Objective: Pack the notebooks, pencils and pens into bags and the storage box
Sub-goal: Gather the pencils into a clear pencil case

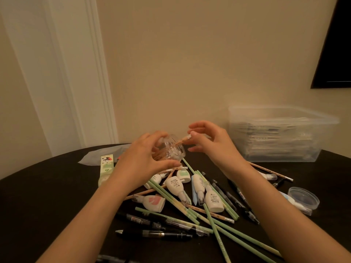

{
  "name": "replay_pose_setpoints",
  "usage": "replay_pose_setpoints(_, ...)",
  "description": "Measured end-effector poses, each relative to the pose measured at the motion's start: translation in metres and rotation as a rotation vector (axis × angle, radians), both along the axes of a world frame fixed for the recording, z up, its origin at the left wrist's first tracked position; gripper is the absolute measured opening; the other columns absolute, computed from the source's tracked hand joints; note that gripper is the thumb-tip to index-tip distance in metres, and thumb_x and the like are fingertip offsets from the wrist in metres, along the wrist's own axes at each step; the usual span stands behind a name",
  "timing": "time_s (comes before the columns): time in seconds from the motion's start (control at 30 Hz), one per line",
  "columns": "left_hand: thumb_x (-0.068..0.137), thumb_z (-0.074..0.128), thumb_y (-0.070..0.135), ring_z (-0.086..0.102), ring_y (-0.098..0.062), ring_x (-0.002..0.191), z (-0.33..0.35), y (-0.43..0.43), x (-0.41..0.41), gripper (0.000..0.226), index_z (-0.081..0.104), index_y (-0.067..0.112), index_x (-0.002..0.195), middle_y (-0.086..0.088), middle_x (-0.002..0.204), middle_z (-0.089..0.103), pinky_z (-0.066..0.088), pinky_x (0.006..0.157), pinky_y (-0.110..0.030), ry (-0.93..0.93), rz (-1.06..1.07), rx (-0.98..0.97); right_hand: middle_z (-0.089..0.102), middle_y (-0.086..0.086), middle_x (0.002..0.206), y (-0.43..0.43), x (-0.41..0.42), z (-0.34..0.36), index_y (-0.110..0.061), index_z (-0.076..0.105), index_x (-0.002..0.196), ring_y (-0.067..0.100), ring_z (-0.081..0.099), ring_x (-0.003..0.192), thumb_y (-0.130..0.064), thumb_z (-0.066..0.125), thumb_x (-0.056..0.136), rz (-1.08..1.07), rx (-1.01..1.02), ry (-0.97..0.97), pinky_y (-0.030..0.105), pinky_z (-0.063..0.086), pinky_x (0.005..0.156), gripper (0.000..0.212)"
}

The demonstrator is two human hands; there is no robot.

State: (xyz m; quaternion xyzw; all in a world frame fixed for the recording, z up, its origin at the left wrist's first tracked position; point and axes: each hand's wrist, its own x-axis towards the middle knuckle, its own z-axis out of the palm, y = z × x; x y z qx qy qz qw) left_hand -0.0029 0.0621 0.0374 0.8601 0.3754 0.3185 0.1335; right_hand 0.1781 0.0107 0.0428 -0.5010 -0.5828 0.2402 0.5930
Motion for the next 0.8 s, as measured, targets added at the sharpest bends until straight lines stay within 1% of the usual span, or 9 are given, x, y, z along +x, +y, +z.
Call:
replay_pose_setpoints(0.07, 0.048, 0.057, 0.072, 0.055, -0.007, 0.097, 0.001, 0.0, -0.002, 0.089, 0.045, 0.039, 0.13, 0.012, 0.113, 0.049, 0.051, 0.088, -0.037, -0.091, 0.025, -0.013, 0.063, 0.001, 0.109, 0.0, -0.001, -0.002, -0.015, 0.059, 0.111, 0.01, 0.068, 0.093, -0.015, 0.056, 0.094, -0.034, 0.091, -0.043, 0.025, 0.057, 0.076, 0.018)
replay_pose_setpoints(0.2, 0.05, 0.059, 0.071, 0.057, -0.007, 0.096, 0.002, 0.0, -0.003, 0.084, 0.046, 0.04, 0.128, 0.01, 0.113, 0.052, 0.053, 0.085, -0.04, -0.135, 0.043, -0.025, 0.065, -0.012, 0.108, -0.001, -0.003, -0.006, -0.028, 0.061, 0.113, 0.002, 0.061, 0.101, -0.02, 0.056, 0.094, -0.092, 0.237, -0.321, 0.02, 0.052, 0.085, 0.022)
replay_pose_setpoints(0.33, 0.059, 0.067, 0.063, 0.057, -0.007, 0.095, 0.002, -0.001, -0.002, 0.077, 0.047, 0.037, 0.129, 0.008, 0.114, 0.053, 0.053, 0.085, -0.04, -0.125, 0.042, -0.022, 0.059, -0.019, 0.118, 0.002, -0.011, -0.013, -0.025, 0.06, 0.123, -0.003, 0.049, 0.115, -0.028, 0.044, 0.099, 0.024, 0.165, -0.544, 0.012, 0.038, 0.095, 0.03)
replay_pose_setpoints(0.43, 0.061, 0.068, 0.06, 0.057, -0.008, 0.095, 0.001, 0.0, -0.002, 0.076, 0.047, 0.036, 0.129, 0.007, 0.115, 0.053, 0.052, 0.085, -0.038, -0.096, 0.067, -0.009, 0.05, -0.033, 0.117, 0.002, -0.008, -0.014, -0.03, 0.059, 0.124, -0.008, 0.04, 0.121, -0.038, 0.031, 0.099, 0.096, 0.058, -0.516, 0.012, 0.03, 0.1, 0.038)
replay_pose_setpoints(0.5, 0.061, 0.068, 0.06, 0.055, -0.008, 0.097, 0.001, 0.001, -0.001, 0.079, 0.045, 0.036, 0.132, 0.007, 0.116, 0.052, 0.051, 0.086, -0.037, -0.06, 0.087, 0.002, 0.053, -0.03, 0.12, -0.002, -0.003, -0.012, -0.032, 0.058, 0.125, -0.009, 0.042, 0.122, -0.046, 0.025, 0.098, 0.172, -0.022, -0.446, 0.013, 0.03, 0.102, 0.045)
replay_pose_setpoints(0.57, 0.059, 0.068, 0.062, 0.054, -0.009, 0.1, 0.0, 0.0, 0.001, 0.082, 0.043, 0.036, 0.133, 0.008, 0.119, 0.051, 0.049, 0.087, -0.037, -0.035, 0.08, 0.0, 0.061, -0.023, 0.119, -0.005, 0.005, -0.009, -0.031, 0.054, 0.131, -0.008, 0.047, 0.121, -0.045, 0.022, 0.1, 0.224, -0.047, -0.362, 0.012, 0.031, 0.102, 0.047)
replay_pose_setpoints(0.63, 0.055, 0.063, 0.068, 0.053, -0.01, 0.105, -0.001, -0.003, 0.004, 0.087, 0.042, 0.038, 0.133, 0.008, 0.122, 0.05, 0.049, 0.09, -0.04, -0.019, 0.058, -0.01, 0.07, -0.012, 0.108, -0.003, 0.016, -0.007, -0.023, 0.056, 0.127, 0.0, 0.057, 0.112, -0.035, 0.027, 0.103, 0.14, -0.006, -0.246, 0.015, 0.041, 0.095, 0.04)
replay_pose_setpoints(0.7, 0.052, 0.056, 0.073, 0.053, -0.01, 0.108, -0.002, -0.008, 0.009, 0.091, 0.039, 0.039, 0.135, 0.01, 0.124, 0.049, 0.048, 0.092, -0.042, 0.021, 0.044, -0.009, 0.071, -0.005, 0.095, 0.003, 0.036, -0.012, -0.02, 0.063, 0.113, 0.009, 0.064, 0.096, -0.023, 0.038, 0.102, -0.039, -0.013, -0.208, 0.019, 0.05, 0.082, 0.027)
replay_pose_setpoints(0.8, 0.062, 0.062, 0.068, 0.05, -0.008, 0.111, -0.006, -0.016, 0.017, 0.084, 0.036, 0.039, 0.137, 0.011, 0.126, 0.048, 0.046, 0.095, -0.037, 0.087, 0.021, 0.012, 0.069, 0.0, 0.096, 0.019, 0.083, -0.034, -0.016, 0.068, 0.103, 0.015, 0.062, 0.09, -0.02, 0.051, 0.096, -0.341, -0.269, -0.463, 0.032, 0.052, 0.085, 0.019)
